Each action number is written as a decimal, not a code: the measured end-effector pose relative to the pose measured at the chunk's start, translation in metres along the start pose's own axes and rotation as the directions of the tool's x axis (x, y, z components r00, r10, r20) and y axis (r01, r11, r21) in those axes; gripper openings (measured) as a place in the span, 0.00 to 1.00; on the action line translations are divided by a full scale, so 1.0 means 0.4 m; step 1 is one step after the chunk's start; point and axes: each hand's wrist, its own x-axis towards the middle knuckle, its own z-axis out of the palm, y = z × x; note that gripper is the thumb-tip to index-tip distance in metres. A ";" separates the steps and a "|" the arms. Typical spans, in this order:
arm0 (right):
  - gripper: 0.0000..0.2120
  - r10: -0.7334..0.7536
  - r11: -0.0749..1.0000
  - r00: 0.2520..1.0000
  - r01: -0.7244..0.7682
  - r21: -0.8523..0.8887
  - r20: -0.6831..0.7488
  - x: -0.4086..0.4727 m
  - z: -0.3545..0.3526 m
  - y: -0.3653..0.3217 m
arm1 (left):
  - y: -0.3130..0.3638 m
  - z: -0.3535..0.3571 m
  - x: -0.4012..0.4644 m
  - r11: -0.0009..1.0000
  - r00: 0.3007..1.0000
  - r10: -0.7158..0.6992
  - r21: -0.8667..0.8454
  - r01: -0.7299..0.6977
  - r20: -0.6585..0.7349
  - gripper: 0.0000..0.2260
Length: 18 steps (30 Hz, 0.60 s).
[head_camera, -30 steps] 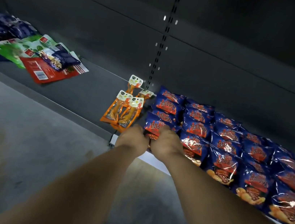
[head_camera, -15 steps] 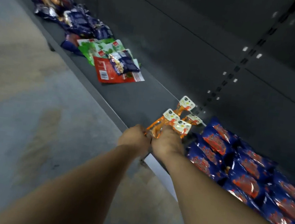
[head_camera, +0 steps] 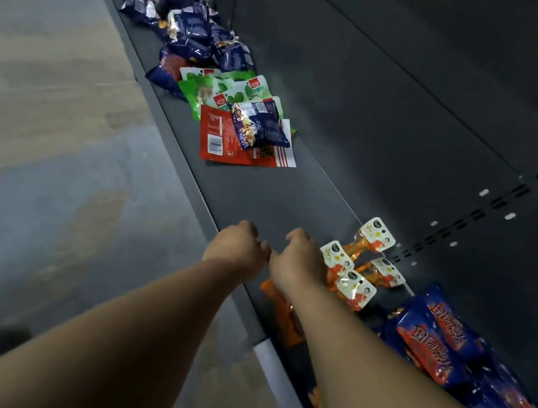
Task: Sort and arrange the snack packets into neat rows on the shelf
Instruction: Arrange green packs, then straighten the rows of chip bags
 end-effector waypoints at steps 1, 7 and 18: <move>0.23 0.012 1.000 1.000 -0.012 0.001 -0.004 0.016 0.003 0.002 | 0.002 0.004 0.019 1.000 1.000 0.009 -0.001 -0.009 0.006 0.18; 0.21 0.124 0.992 0.992 -0.124 0.039 -0.004 0.121 0.059 -0.036 | -0.029 0.002 0.149 0.998 0.996 0.068 -0.006 -0.068 0.057 0.18; 0.23 0.286 0.951 0.956 -0.275 0.141 -0.071 0.305 0.151 -0.232 | -0.100 -0.150 0.463 0.989 0.978 0.149 -0.038 -0.145 0.148 0.16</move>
